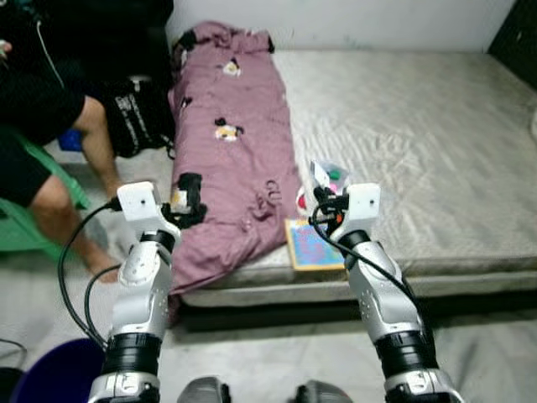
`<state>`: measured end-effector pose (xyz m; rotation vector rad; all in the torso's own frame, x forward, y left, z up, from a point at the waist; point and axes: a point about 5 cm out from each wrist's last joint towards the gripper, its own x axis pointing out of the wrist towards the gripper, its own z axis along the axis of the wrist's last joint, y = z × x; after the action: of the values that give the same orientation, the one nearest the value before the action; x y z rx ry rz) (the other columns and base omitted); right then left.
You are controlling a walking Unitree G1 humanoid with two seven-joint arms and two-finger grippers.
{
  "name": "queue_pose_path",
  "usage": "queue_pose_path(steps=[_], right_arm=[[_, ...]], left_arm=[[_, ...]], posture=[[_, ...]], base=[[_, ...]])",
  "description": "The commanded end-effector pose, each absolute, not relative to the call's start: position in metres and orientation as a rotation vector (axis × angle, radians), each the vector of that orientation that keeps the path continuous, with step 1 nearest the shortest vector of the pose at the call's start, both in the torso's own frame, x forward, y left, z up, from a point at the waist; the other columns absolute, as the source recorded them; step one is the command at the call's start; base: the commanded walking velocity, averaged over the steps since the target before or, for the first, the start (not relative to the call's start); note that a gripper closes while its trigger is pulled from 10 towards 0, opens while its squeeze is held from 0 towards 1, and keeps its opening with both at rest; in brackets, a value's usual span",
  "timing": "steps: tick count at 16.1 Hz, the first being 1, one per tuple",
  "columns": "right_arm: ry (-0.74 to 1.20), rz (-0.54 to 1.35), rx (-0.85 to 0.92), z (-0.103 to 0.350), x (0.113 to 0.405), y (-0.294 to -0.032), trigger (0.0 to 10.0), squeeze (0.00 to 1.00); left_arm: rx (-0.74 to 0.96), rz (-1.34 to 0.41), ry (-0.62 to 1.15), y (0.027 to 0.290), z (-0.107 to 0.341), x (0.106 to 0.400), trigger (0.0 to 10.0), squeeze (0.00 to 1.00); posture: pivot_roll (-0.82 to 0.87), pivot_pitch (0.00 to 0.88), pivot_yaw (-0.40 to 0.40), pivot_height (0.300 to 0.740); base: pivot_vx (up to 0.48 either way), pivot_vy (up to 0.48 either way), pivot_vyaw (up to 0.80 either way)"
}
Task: Clean up the room
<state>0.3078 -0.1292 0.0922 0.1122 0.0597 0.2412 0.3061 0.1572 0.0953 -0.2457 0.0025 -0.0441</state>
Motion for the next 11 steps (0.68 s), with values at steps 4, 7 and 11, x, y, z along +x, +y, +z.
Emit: queue_pose_path(steps=[4,7,11], right_arm=[[0.043,0.243,0.110,0.0958,0.3082,-0.1304,10.0,0.00],[0.040,0.261,0.101,0.0958,0.3075,-0.1285,10.0,0.00],[0.035,0.277,0.090,0.0965,0.3072,-0.1266,10.0,0.00]], left_arm=[[-0.226,-0.053,-0.004,0.1554,0.0971,0.3067,10.0,0.00],[-0.221,-0.041,-0.003,0.1557,0.0970,0.3069,10.0,0.00],[-0.192,-0.019,0.005,0.1576,0.0969,0.3078,10.0,0.00]], posture=[[0.00,0.005,-0.020,0.740],[0.00,0.003,-0.022,0.740],[0.00,0.000,-0.024,0.740]], base=[[0.000,0.000,0.00],[0.000,0.000,0.00],[0.000,0.000,0.73]])
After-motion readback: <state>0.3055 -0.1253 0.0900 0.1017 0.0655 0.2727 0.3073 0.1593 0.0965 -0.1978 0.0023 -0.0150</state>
